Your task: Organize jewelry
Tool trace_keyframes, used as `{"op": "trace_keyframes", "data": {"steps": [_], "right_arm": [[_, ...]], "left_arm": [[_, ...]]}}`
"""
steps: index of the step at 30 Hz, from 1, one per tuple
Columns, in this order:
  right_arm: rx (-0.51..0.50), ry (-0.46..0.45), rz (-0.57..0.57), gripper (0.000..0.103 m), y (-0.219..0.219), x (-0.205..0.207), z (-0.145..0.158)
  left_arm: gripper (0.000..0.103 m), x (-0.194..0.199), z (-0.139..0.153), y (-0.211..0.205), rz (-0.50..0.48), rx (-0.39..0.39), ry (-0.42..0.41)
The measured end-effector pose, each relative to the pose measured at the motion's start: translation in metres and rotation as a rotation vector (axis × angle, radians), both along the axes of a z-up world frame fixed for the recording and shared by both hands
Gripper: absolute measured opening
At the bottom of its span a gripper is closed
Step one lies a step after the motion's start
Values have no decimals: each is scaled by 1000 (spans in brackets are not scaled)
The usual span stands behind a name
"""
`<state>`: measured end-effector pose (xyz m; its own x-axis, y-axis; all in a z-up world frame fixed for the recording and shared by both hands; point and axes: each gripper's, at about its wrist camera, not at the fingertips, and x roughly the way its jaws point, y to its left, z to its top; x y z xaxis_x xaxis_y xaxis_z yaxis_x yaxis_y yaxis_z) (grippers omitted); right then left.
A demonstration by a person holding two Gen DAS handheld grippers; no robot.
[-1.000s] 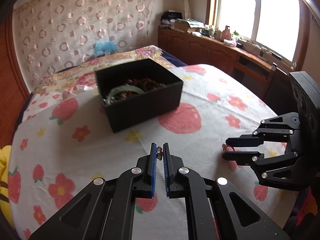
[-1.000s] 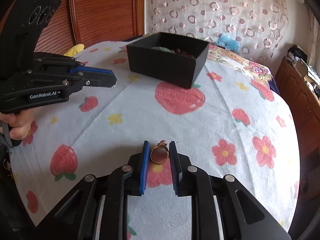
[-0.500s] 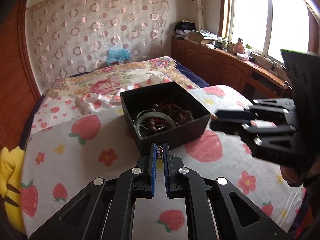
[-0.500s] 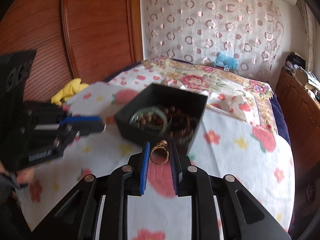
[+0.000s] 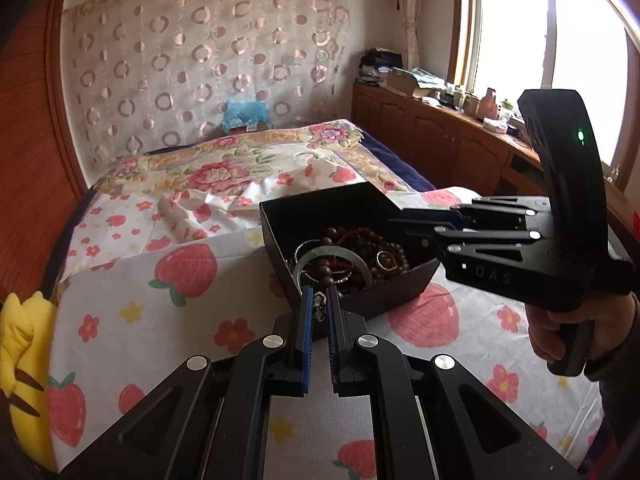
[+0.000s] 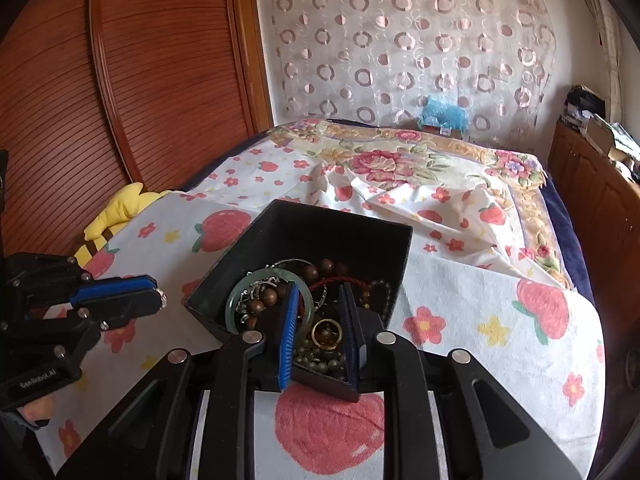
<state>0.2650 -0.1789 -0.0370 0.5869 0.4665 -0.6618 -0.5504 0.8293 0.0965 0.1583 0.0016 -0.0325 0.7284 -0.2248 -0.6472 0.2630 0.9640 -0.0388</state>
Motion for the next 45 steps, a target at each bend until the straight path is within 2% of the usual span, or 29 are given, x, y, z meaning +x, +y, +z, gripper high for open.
{"op": "trace_keyframes", "data": {"steps": [9, 18, 26, 27, 30, 33, 35, 37, 40, 43, 45], "right_arm": [[4, -31, -19, 31, -24, -14, 6], [6, -40, -34, 31, -42, -21, 6], [31, -42, -49, 32, -54, -28, 5], [32, -43, -51, 32, -54, -29, 4], [25, -56, -77, 32, -57, -34, 4], [29, -62, -89, 32, -59, -39, 3], [31, -66, -95, 31, -60, -43, 4], [37, -70, -103, 31, -61, -47, 5], [52, -71, -111, 31, -62, -53, 7], [55, -79, -118, 32, -60, -60, 10], [54, -87, -124, 41, -59, -65, 12]], "left_arm": [[6, 24, 8, -10, -5, 2, -20], [6, 66, -9, -16, 48, -21, 29], [6, 70, -6, -22, 59, -9, 13], [11, 69, -5, -22, 59, -10, 14], [35, 64, -4, -25, 61, 4, 6], [42, 56, -2, -26, 67, 16, -3], [51, 51, 0, -25, 74, 17, -4], [72, 42, 4, -21, 87, 12, -24], [88, 28, 9, -18, 102, 17, -53], [94, 7, 14, -11, 129, 13, -87], [95, -3, 18, -9, 137, 8, -99]]}}
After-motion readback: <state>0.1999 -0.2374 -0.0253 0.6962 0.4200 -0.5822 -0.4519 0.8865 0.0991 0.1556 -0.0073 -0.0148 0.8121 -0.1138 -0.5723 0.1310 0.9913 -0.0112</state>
